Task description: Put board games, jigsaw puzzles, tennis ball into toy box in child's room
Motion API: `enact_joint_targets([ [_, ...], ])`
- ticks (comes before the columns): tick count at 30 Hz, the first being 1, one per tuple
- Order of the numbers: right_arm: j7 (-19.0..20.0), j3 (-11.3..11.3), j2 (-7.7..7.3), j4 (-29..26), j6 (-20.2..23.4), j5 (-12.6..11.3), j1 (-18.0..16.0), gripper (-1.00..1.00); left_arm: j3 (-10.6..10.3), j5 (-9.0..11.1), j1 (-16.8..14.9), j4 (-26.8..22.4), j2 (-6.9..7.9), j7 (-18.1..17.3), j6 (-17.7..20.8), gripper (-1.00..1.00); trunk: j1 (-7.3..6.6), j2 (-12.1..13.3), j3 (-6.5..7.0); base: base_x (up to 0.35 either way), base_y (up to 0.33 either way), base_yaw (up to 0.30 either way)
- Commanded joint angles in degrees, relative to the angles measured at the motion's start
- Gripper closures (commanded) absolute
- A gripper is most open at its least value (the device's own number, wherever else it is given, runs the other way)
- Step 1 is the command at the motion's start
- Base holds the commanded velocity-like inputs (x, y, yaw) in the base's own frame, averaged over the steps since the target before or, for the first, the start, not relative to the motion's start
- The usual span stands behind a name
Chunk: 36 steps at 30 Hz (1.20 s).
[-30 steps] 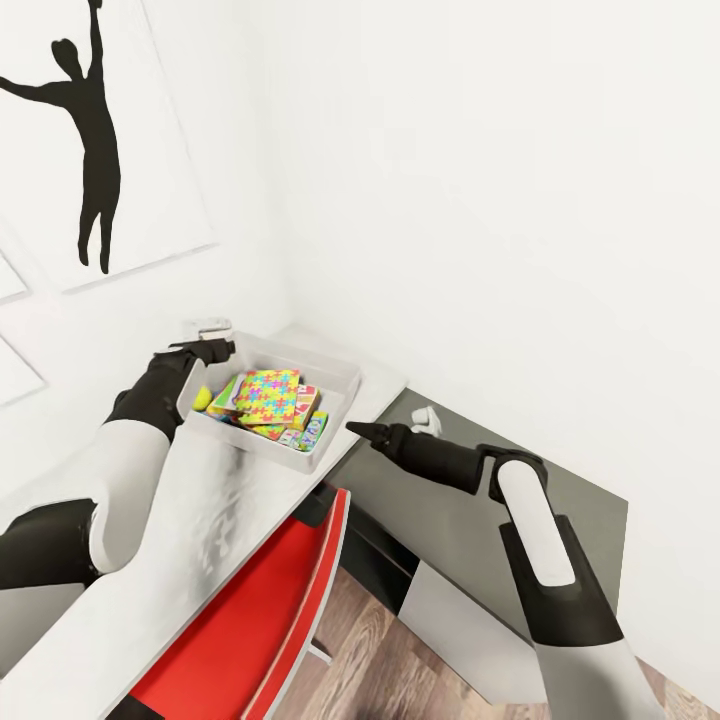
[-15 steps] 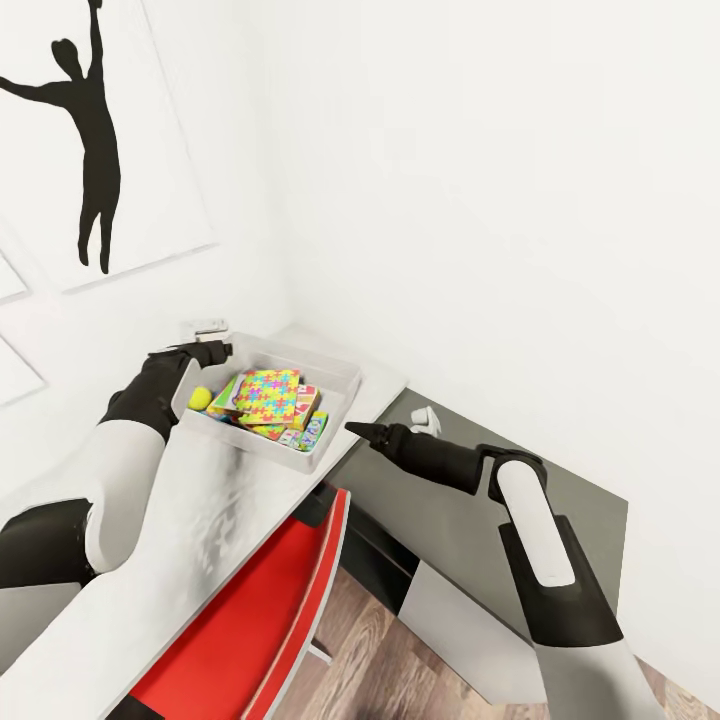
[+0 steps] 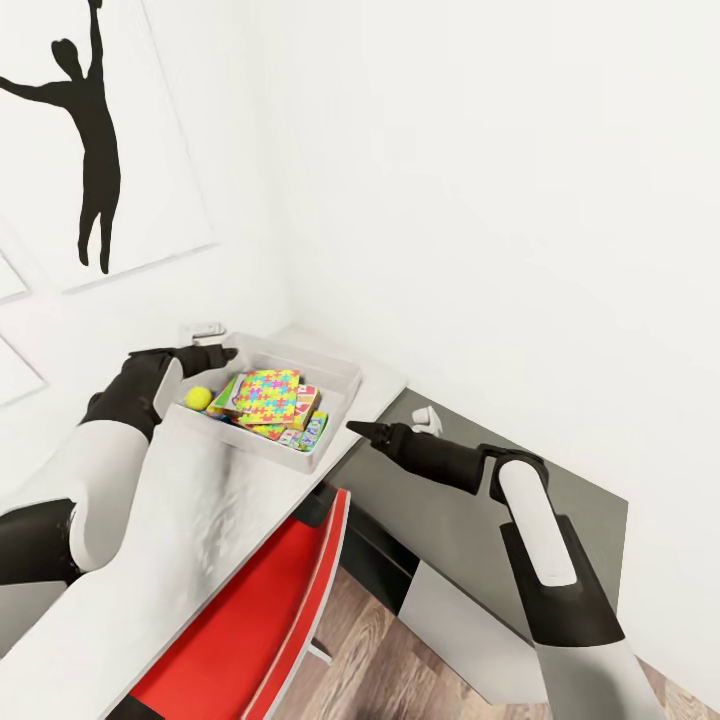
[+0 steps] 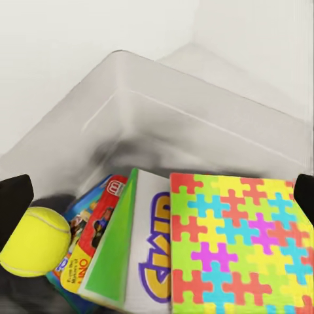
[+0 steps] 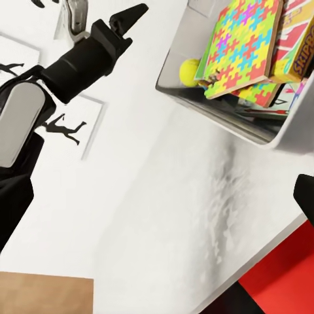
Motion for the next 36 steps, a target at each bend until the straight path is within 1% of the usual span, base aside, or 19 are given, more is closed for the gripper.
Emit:
enact_joint_targets([
  [1,0.0,-0.1,0.02,0.0,0.2,0.0,-0.1,-1.00,1.0,-0.2,0.0,-0.1,0.23,-1.8,1.1,-1.00,0.03,-0.1,-0.10,0.000,0.000,0.000],
  [3,0.0,-0.1,0.02,0.0,0.2,0.0,-0.1,-1.00,1.8,-0.2,0.0,-0.2,0.49,-3.3,1.8,-1.00,0.03,-0.1,-0.10,0.000,0.000,0.000],
  [6,0.1,0.0,0.01,0.0,0.2,0.0,0.0,-1.00,3.6,-0.2,0.0,-0.3,1.24,-7.0,3.2,-1.00,0.03,-0.1,-0.10,0.000,0.000,0.000],
  [8,0.1,0.0,0.01,-0.1,0.2,0.0,0.0,-1.00,4.3,-0.2,0.0,-0.4,1.75,-9.0,3.6,-1.00,0.03,-0.1,-0.10,0.000,0.000,0.000],
  [9,0.1,0.0,0.01,-0.1,0.2,0.0,0.0,-1.00,4.4,-0.2,0.0,-0.4,1.96,-9.6,3.7,-1.00,0.03,-0.1,-0.10,0.000,0.000,0.000],
  [11,0.1,0.1,0.01,-0.1,0.2,-0.1,0.0,-1.00,4.8,-0.2,0.0,-0.4,3.05,-12.0,4.3,-1.00,0.03,-0.1,-0.10,0.000,0.000,0.000],
  [12,0.1,0.1,0.01,-0.1,0.2,-0.1,0.0,-1.00,4.8,-0.2,0.0,-0.4,3.32,-12.6,4.6,-1.00,0.03,-0.1,-0.10,0.000,0.000,0.000],
  [13,0.1,0.1,0.01,-0.1,0.2,-0.1,0.0,-1.00,5.0,-0.2,0.0,-0.4,3.81,-14.1,5.2,-1.00,0.03,-0.1,-0.10,0.000,0.000,0.000],
  [14,0.1,0.1,0.01,-0.1,0.2,-0.1,0.0,-1.00,5.1,-0.2,0.0,-0.4,4.02,-14.9,5.6,-1.00,0.03,-0.1,-0.10,0.000,0.000,0.000],
  [17,0.2,0.1,0.01,-0.1,0.2,-0.1,0.0,-1.00,6.4,-0.2,0.0,-0.4,4.95,-20.0,6.8,-1.00,0.03,-0.1,-0.10,0.000,0.000,0.000],
  [21,0.2,0.2,0.01,-0.2,0.2,-0.1,0.0,-1.00,7.6,-0.2,0.0,-0.5,6.15,-24.6,7.3,-1.00,0.03,-0.1,-0.10,0.000,0.000,0.000],
  [25,0.2,0.2,0.01,-0.2,0.2,-0.1,0.0,-1.00,7.9,-0.2,0.0,-0.4,6.98,-27.2,7.6,-1.00,0.03,-0.1,-0.09,0.000,0.000,0.000],
  [29,0.2,0.2,0.01,-0.2,0.2,-0.1,0.0,-1.00,8.0,-0.3,0.0,-0.4,7.35,-28.9,8.6,-1.00,0.03,-0.1,0.04,-0.037,0.000,0.000],
  [36,0.2,0.3,0.01,-0.3,0.2,-0.1,0.0,-1.00,8.2,-0.2,0.0,-0.5,7.53,-29.4,9.1,-1.00,0.03,-0.1,0.46,-0.146,0.000,0.000],
])
